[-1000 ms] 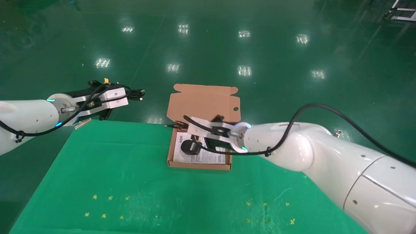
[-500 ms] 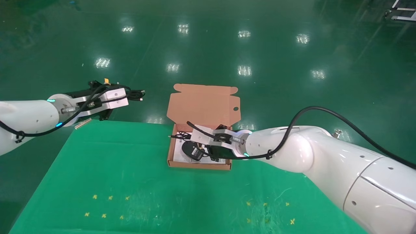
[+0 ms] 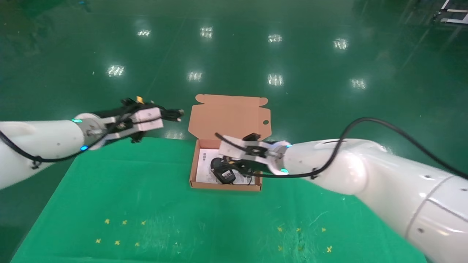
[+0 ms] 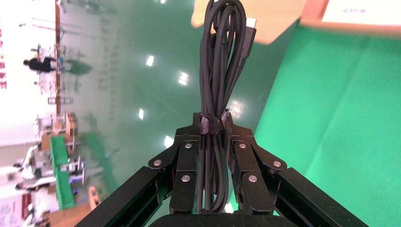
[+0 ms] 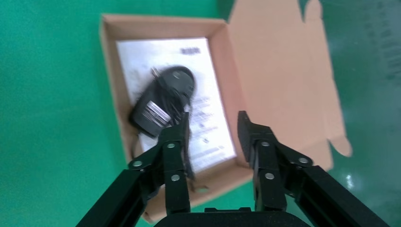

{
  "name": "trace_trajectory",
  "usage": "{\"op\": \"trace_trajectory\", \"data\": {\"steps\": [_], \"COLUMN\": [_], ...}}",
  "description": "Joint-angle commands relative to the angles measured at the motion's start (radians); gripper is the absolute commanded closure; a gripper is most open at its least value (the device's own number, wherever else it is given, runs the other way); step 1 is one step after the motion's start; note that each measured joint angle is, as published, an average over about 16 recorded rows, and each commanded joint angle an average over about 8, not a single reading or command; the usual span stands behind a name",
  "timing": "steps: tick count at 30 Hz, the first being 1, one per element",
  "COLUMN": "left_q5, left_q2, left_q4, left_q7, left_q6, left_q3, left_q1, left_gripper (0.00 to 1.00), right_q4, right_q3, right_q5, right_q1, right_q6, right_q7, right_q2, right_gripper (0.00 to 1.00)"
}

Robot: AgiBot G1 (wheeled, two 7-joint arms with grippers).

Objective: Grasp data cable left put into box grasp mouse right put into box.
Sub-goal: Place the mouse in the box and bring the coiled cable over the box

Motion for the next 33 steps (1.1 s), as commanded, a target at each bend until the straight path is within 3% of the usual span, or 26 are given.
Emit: {"op": "trace_trajectory", "data": {"steps": [1, 12, 22, 33], "left_q5": [-0.013, -0.073, -0.032, -0.08], "left_q2": [0.003, 0.088, 0.241, 0.333], "left_q4": [-0.014, -0.034, 0.152, 0.32], "left_q7": [0.004, 0.058, 0.107, 0.143], "left_q6": [0.005, -0.07, -0.183, -0.297], "left_q3": [0.003, 0.044, 0.084, 0.176], "left_q1": [0.005, 0.094, 0.103, 0.077], "left_gripper": [1.0, 1.0, 1.0, 1.0], "right_q4": [0.009, 0.157, 0.423, 0.597], "right_q3": [-0.001, -0.015, -0.023, -0.007], "right_q5": [-0.005, -0.105, -0.265, -0.479], "right_q1": [0.002, 0.078, 0.137, 0.147], "right_q6": [0.005, -0.004, -0.074, -0.164], "right_q7": [0.004, 0.108, 0.306, 0.524], "right_q2": [0.007, 0.207, 0.41, 0.499], "right_gripper": [0.0, 0.0, 0.0, 0.0]}}
